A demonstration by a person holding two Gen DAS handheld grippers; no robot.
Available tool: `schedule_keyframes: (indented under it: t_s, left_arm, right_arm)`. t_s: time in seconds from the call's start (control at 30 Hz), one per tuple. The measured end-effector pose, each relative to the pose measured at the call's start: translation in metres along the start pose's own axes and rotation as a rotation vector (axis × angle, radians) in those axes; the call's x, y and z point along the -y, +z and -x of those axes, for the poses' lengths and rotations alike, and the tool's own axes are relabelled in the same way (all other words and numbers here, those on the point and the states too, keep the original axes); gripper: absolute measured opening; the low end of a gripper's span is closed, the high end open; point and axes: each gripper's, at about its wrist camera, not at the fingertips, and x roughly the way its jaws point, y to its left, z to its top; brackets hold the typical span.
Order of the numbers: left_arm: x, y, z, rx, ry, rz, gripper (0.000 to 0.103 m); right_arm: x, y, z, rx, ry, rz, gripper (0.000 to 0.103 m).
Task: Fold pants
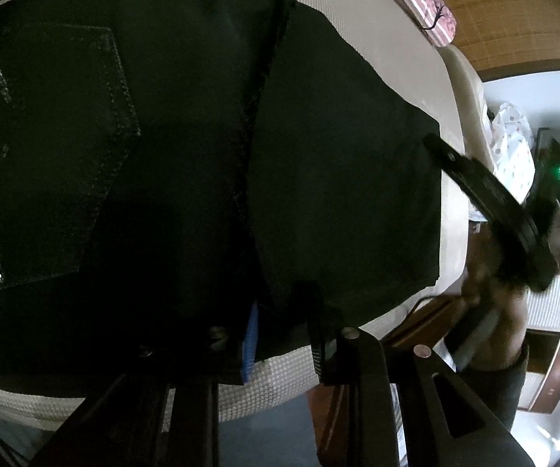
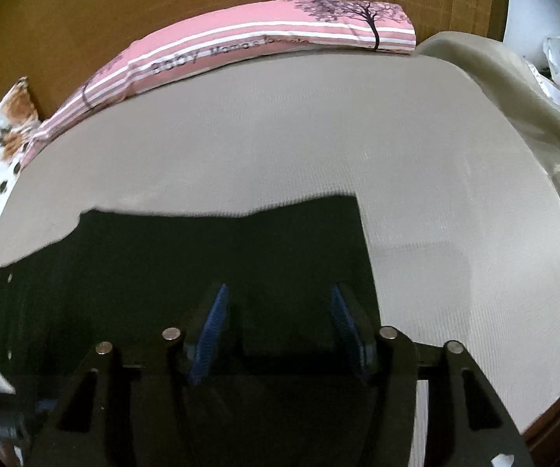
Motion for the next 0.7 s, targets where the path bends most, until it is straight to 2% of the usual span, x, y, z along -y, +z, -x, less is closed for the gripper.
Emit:
schedule_keyframes:
  t_s: [0.1,0.13,0.27,0.37,0.47,0.53,0.63,0.7]
  left_arm:
    - [0.001,0.001,-0.001,-0.003,-0.005,-0.005,0.024]
    - [0.0,0.002,-0.001,-0.005,-0.009,-0.004,0.024]
    - [-0.006,0.002,0.003,-0.001,-0.05,0.01,0.025]
    - [-0.008,0.001,0.013,0.022,-0.076,0.008,0.026]
    - [-0.011,0.0,0.033,0.082,-0.109,-0.008,0.031]
    - [-0.016,-0.002,0.055,0.152,-0.113,-0.026,0.034]
    - [-0.029,-0.006,0.088,0.254,-0.088,-0.035,0.04]
    - [-0.04,-0.01,0.115,0.354,-0.028,-0.048,0.043]
  right_arm:
    - [0.006,0.013,-0.025,-0.044,-0.044,-0.004,0.046]
    - [0.006,0.014,-0.028,-0.046,-0.04,-0.01,0.049]
    - [-0.002,0.015,-0.025,-0.044,-0.077,0.017,0.049]
    - [-0.008,0.012,-0.021,-0.059,-0.038,0.001,0.049]
    - [-0.028,0.009,-0.018,-0.064,0.004,0.02,0.049]
    - [-0.052,0.007,-0.019,-0.069,0.028,0.061,0.049]
    - [-0.088,0.005,-0.024,-0.067,0.065,0.111,0.049]
    - [-0.111,0.005,-0.027,-0.061,0.085,0.141,0.049]
